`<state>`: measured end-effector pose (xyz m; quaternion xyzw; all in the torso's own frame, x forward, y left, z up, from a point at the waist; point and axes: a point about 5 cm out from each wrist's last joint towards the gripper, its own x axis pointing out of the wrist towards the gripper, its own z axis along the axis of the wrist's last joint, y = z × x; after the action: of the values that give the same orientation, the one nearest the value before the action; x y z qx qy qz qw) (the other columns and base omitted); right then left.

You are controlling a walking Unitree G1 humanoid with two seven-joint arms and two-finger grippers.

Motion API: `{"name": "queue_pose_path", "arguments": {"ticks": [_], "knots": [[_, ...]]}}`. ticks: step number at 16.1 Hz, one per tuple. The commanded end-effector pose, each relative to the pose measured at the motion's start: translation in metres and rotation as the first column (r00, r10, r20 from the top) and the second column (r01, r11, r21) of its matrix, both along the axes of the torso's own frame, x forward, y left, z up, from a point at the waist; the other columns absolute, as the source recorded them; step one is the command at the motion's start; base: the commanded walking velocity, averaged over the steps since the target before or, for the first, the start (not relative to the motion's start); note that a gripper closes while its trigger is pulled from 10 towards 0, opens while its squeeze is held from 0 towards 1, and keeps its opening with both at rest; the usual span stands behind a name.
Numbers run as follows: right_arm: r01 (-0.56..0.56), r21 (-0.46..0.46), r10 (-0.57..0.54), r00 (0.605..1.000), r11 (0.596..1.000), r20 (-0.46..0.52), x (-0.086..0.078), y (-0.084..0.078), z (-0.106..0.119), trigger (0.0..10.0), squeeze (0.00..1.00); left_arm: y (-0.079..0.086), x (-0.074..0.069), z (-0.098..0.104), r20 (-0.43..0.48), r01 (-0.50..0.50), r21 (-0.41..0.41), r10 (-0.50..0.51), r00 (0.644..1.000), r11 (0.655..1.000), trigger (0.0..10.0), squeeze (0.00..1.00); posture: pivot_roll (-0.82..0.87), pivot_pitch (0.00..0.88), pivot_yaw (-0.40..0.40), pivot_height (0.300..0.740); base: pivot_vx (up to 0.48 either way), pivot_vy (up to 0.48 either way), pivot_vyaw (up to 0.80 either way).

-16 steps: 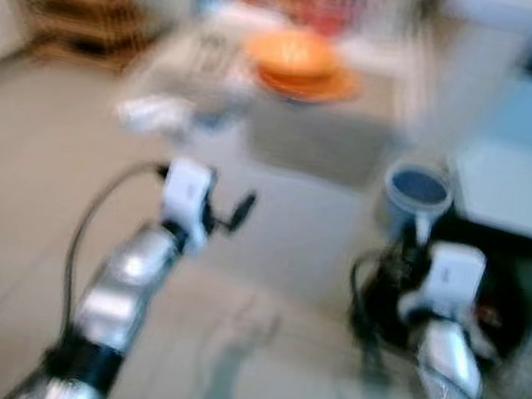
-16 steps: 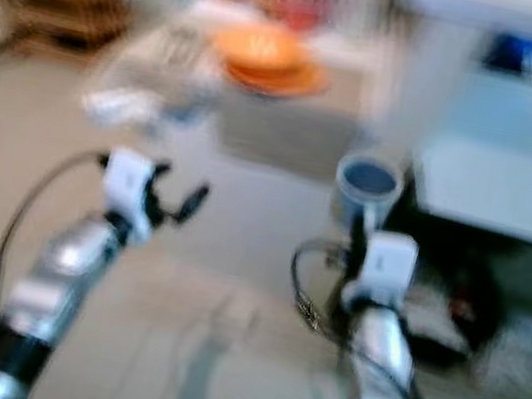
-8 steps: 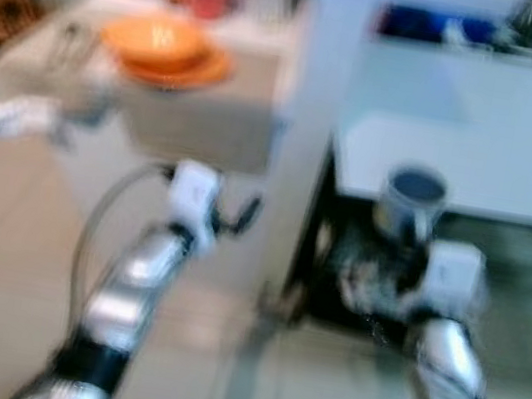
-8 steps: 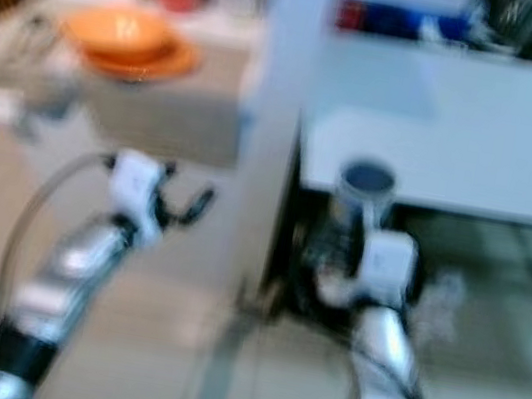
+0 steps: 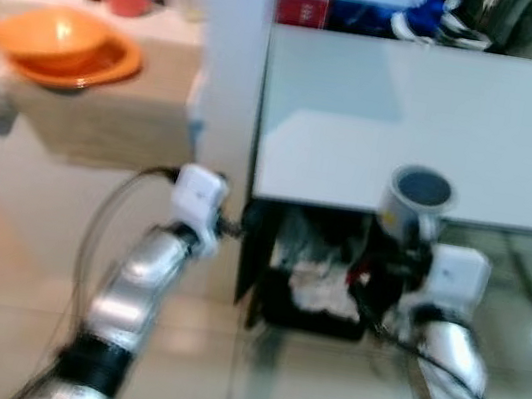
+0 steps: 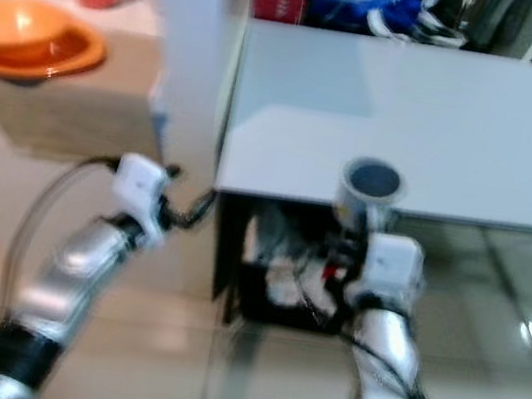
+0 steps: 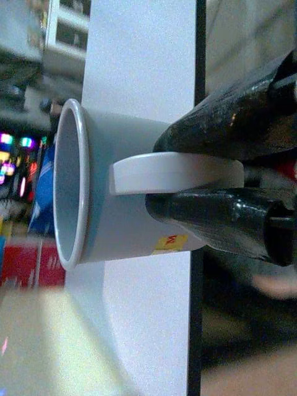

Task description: Setting the table

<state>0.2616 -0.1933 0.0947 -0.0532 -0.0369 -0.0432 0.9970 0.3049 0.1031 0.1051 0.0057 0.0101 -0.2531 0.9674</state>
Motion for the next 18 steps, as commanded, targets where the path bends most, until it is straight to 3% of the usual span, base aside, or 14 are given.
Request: {"name": "queue_pose_path", "arguments": {"ticks": [1, 3, 10, 12, 14, 18], "knots": [[-0.004, 0.029, 0.002, 0.998, 1.0, 0.056, 0.006, 0.004, 0.011, 10.0, 0.0, 0.012, 0.003, 0.004, 0.009, -0.037, 0.0, 0.037, 0.999, 0.999, 10.0, 0.0, 0.04, 0.0, 0.024, 0.74, 0.285, -0.382, 0.0], [-0.021, 0.058, 0.019, 0.999, 0.998, 0.035, 0.004, 0.008, 0.007, 10.0, 0.0, 0.033, 0.004, 0.001, -0.034, -0.176, -0.076, 0.174, 0.984, 0.981, 10.0, 0.0, 0.04, 0.0, 0.019, 0.74, 0.285, -0.382, 0.0], [-0.153, 0.095, 0.155, 0.988, 0.984, -0.018, -0.003, 0.028, -0.001, 10.0, 0.0, 0.038, 0.004, 0.007, -0.026, -0.173, -0.073, 0.172, 0.985, 0.982, 10.0, 0.0, 0.04, 0.0, 0.009, 0.74, 0.3, -0.372, 0.0], [-0.132, 0.078, 0.133, 0.991, 0.988, -0.009, -0.003, 0.024, -0.001, 10.0, 0.0, 0.034, 0.004, 0.009, -0.01, -0.157, -0.062, 0.157, 0.988, 0.986, 10.0, 0.0, 0.04, 0.0, 0.007, 0.74, 0.309, -0.364, 0.0], [-0.141, 0.058, 0.142, 0.99, 0.988, -0.012, -0.004, 0.023, -0.002, 10.0, 0.0, 0.025, 0.003, 0.006, 0.003, -0.105, 0.001, 0.105, 0.994, 0.994, 10.0, 0.0, 0.04, 0.0, 0.012, 0.74, 0.321, -0.354, 0.0], [-0.116, 0.047, 0.117, 0.993, 0.992, -0.032, -0.006, 0.017, -0.005, 10.0, 0.0, 0.016, 0.004, 0.004, -0.017, -0.082, -0.018, 0.082, 0.996, 0.996, 10.0, 0.0, 0.02, 0.0, 0.02, 0.74, 0.326, -0.349, 0.0]]}}
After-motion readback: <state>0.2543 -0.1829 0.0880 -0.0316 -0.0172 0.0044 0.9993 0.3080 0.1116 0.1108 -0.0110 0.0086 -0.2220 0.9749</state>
